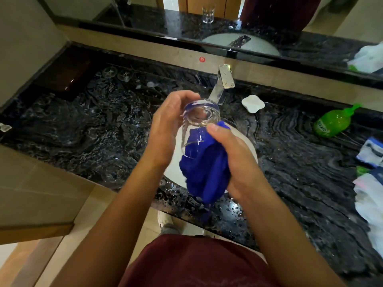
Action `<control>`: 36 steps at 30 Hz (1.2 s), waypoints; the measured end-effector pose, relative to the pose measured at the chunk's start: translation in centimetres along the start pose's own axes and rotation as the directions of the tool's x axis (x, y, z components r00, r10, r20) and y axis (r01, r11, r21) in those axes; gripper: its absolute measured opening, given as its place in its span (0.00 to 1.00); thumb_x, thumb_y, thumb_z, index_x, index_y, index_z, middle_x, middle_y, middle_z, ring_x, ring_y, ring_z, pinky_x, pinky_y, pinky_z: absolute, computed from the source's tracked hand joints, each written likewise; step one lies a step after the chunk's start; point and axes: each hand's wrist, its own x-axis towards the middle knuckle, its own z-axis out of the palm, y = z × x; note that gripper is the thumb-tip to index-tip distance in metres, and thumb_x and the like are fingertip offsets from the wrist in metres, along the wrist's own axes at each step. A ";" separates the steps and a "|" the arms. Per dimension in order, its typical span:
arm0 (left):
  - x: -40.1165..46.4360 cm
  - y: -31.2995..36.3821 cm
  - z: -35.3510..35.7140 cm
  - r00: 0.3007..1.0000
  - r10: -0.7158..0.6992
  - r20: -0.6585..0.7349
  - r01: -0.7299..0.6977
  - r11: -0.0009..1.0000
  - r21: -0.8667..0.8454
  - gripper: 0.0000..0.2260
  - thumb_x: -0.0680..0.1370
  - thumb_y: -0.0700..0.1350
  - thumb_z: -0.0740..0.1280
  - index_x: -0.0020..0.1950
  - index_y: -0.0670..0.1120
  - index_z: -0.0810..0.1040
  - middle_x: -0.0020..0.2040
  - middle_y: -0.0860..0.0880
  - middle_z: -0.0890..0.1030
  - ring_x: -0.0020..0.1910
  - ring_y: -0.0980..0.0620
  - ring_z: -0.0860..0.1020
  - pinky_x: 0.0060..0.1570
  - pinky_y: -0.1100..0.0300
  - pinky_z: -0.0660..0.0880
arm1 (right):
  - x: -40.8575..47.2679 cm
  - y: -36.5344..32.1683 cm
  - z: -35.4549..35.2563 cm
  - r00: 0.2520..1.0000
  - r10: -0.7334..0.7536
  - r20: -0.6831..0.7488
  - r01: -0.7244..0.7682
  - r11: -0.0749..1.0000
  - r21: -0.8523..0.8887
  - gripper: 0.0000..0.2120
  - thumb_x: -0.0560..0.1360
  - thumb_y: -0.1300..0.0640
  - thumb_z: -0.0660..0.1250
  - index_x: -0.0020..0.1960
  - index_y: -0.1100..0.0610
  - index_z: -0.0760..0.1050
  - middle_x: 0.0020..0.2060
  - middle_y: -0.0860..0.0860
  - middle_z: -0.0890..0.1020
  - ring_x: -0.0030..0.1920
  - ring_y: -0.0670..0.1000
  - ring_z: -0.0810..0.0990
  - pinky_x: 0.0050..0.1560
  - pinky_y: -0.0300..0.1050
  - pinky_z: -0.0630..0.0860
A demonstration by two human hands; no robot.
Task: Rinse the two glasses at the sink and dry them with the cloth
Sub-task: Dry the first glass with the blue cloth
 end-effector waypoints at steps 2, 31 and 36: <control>0.4 0.5 -1.0 0.994 -0.062 0.092 0.061 0.998 0.016 0.31 0.77 0.70 0.63 0.59 0.44 0.80 0.53 0.45 0.83 0.55 0.43 0.80 0.58 0.46 0.77 | 0.4 -1.0 -0.9 0.990 0.078 0.120 -0.078 0.997 -0.003 0.10 0.73 0.47 0.70 0.44 0.52 0.87 0.44 0.54 0.87 0.44 0.52 0.85 0.55 0.53 0.81; -2.8 0.0 0.5 0.940 -0.295 -0.173 0.256 0.942 -0.218 0.28 0.71 0.64 0.76 0.56 0.42 0.78 0.47 0.45 0.84 0.46 0.46 0.83 0.46 0.57 0.82 | 1.2 -1.2 -2.3 0.817 -0.576 -0.022 0.433 0.638 -0.637 0.08 0.75 0.52 0.77 0.54 0.49 0.84 0.40 0.43 0.87 0.41 0.42 0.84 0.46 0.44 0.80; -3.5 -1.3 -1.4 0.989 -0.149 -0.009 0.149 0.987 0.052 0.26 0.65 0.52 0.80 0.60 0.46 0.80 0.51 0.45 0.87 0.53 0.39 0.85 0.59 0.43 0.81 | 2.1 -4.5 -1.6 0.750 -0.645 -0.150 0.531 0.720 -0.446 0.08 0.81 0.52 0.69 0.43 0.47 0.81 0.33 0.43 0.81 0.37 0.47 0.78 0.40 0.47 0.76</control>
